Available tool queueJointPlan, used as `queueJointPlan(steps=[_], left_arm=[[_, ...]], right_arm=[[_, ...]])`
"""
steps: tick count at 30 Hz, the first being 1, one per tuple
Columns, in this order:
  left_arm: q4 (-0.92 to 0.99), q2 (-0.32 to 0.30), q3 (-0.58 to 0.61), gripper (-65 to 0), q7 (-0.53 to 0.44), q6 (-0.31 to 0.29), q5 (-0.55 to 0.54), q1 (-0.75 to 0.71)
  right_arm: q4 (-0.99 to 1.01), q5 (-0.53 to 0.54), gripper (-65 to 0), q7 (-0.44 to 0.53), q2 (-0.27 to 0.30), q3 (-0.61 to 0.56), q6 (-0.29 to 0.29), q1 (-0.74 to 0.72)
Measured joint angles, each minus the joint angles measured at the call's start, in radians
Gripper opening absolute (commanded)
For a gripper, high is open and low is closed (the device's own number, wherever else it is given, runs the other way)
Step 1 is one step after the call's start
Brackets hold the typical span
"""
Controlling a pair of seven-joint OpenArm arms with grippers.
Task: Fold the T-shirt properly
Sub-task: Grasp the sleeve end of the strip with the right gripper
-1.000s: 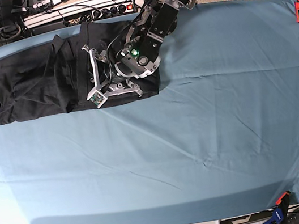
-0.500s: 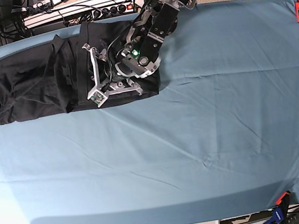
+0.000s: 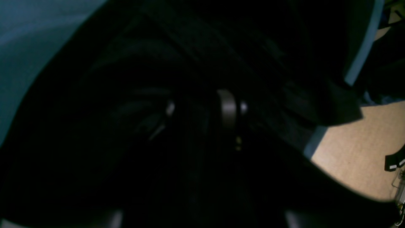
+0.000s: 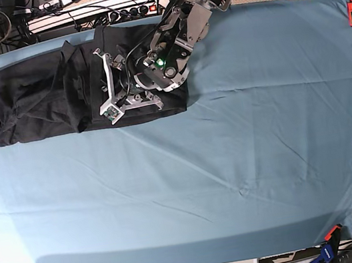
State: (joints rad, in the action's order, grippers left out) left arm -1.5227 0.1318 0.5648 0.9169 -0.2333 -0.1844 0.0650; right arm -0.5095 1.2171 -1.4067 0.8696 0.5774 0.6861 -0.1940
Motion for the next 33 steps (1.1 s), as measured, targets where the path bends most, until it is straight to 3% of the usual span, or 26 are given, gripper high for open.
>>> queueJointPlan(steps=[4, 6, 18, 33], left_arm=[[0.000, 0.000, 0.000, -46.5, 0.000, 0.000, 0.000, 0.000], [0.000, 0.000, 0.000, -46.4, 0.001, -0.030, 0.000, 0.000], [0.000, 0.000, 0.000, -46.5, 0.000, -0.030, 0.000, 0.000], [0.000, 0.000, 0.000, -46.5, 0.000, -0.030, 0.000, 0.000]], right_arm=[[-0.002, 0.006, -21.5, 0.011, -0.009, 0.000, 0.005, 0.023], [-0.002, 0.007, -21.5, 0.020, -0.016, 0.001, 0.010, 0.059], [-0.013, -0.006, -21.5, 0.058, -0.039, 0.009, 0.018, 0.083], [-0.066, -0.005, -21.5, 0.038, -0.054, 0.008, 0.018, 0.084]])
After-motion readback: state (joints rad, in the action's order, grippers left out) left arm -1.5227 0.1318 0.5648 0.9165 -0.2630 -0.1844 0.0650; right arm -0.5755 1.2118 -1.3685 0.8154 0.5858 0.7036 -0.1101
